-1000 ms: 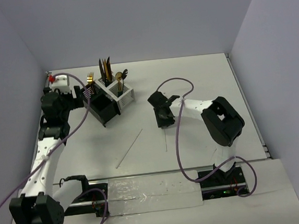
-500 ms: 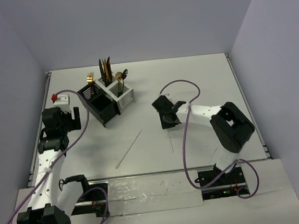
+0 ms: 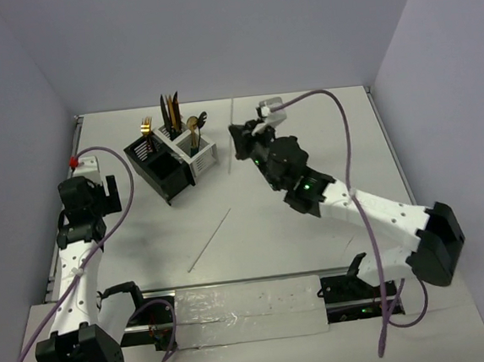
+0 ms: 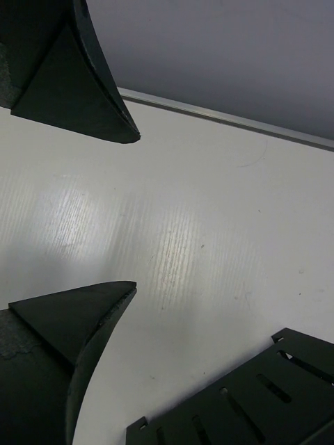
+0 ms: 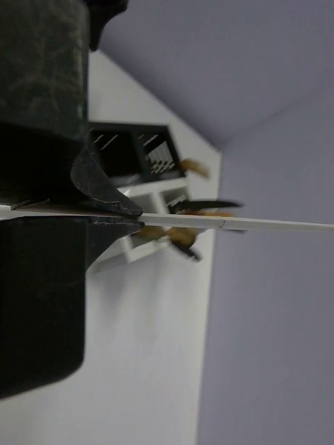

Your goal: Sort the eating utensils into containers

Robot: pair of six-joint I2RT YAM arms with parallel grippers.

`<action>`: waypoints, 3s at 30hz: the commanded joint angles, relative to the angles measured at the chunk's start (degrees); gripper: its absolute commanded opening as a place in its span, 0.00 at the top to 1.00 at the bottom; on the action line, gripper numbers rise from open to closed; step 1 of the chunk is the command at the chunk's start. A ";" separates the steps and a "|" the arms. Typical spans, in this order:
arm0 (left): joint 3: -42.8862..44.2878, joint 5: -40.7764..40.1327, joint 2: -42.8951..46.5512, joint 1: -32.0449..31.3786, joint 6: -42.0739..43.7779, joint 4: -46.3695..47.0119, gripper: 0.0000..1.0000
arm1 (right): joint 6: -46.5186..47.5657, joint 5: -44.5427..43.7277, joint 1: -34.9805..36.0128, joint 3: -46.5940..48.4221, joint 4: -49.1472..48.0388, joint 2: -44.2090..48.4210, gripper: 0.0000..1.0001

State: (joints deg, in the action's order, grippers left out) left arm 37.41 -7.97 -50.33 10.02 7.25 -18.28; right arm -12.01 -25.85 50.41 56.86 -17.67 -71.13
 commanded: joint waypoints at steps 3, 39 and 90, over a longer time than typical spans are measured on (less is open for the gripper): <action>0.30 -2.58 -0.12 0.79 -1.27 0.53 0.10 | 5.16 5.01 2.67 13.93 -25.38 -18.57 1.00; 17.86 37.20 -3.19 -2.44 9.62 -20.37 0.26 | 2.08 -4.39 5.58 6.00 -13.20 -9.32 0.26; 17.34 19.38 -31.70 -47.04 3.04 -1.66 1.00 | -9.00 -23.02 -2.25 -18.89 27.25 43.98 0.30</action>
State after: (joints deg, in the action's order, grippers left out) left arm 51.99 7.33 -88.55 -40.25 11.84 -27.38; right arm -21.52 -46.74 48.42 35.90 9.93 -27.55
